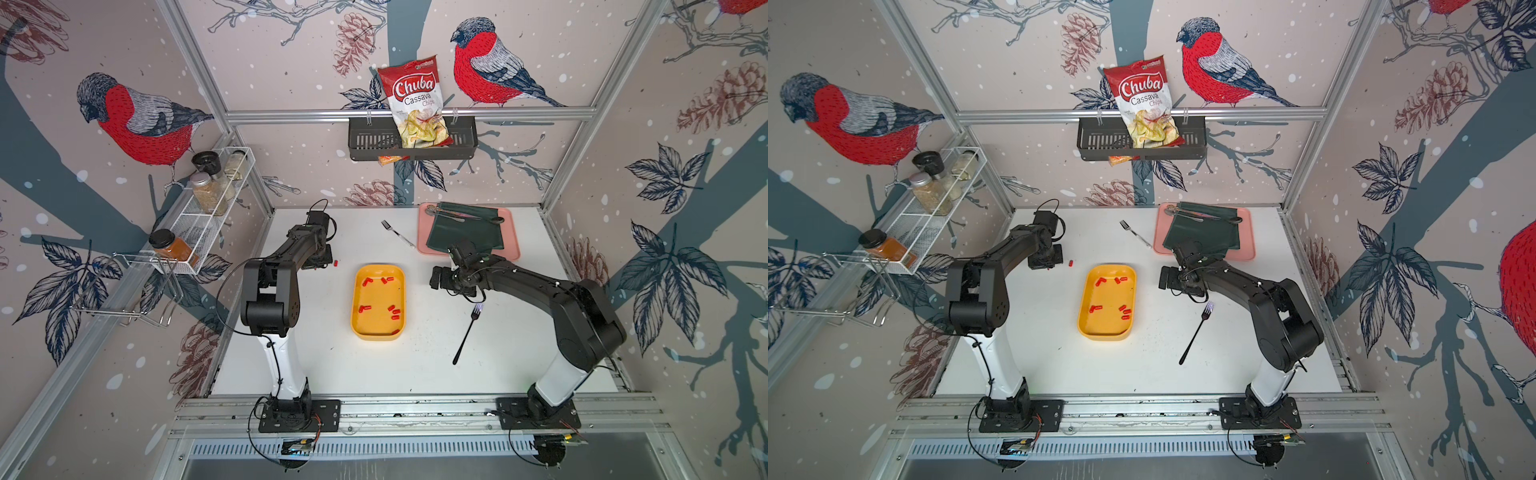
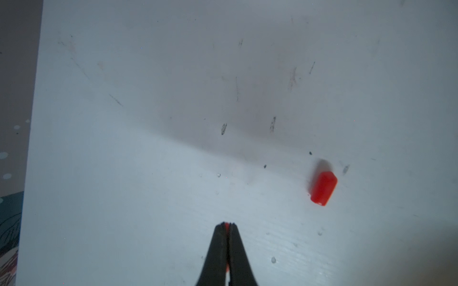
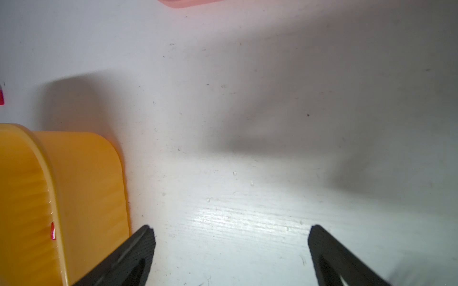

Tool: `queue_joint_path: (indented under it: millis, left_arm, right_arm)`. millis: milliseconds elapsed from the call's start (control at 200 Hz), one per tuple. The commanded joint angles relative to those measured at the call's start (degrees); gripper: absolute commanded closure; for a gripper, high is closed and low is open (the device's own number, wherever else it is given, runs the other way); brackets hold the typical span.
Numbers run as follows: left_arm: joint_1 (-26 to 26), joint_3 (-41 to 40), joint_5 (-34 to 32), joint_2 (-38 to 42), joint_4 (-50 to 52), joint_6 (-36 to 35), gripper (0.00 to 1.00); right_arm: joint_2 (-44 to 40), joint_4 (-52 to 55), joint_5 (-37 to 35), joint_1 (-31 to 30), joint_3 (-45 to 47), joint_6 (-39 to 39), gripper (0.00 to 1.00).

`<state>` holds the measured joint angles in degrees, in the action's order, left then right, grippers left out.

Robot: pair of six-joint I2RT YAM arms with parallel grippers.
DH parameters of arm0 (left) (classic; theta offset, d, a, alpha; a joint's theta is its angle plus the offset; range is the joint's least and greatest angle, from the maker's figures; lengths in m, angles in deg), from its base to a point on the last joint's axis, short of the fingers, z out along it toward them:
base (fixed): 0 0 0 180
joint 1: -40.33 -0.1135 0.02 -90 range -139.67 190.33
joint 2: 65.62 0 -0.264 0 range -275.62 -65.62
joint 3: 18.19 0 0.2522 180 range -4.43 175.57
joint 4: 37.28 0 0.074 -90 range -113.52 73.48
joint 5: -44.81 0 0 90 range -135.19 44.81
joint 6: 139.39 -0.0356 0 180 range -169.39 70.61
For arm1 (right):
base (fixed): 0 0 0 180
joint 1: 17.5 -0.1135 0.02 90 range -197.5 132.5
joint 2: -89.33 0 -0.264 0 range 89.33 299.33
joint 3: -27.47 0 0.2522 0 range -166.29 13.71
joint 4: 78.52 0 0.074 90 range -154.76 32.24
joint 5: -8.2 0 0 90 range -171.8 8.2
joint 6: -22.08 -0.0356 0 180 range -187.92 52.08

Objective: Take the screw protection sleeves out of the storage box
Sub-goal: Place the screw protection sleeve at the center of the board.

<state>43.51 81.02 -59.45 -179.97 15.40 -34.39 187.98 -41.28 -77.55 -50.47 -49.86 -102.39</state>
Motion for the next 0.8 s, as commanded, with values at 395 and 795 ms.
queue_joint_path:
  millis: [395,795]
  left_arm:
    - [-0.2,3.5,1.8,-6.3,-2.7,-1.4,0.93]
    - [0.2,2.6,2.6,-3.4,-2.5,-0.8,0.75]
  right_arm:
    - [1.5,1.6,-1.9,-0.5,-0.8,-0.5,0.0]
    - [1.4,1.7,-2.1,-0.6,-0.7,-0.6,0.0]
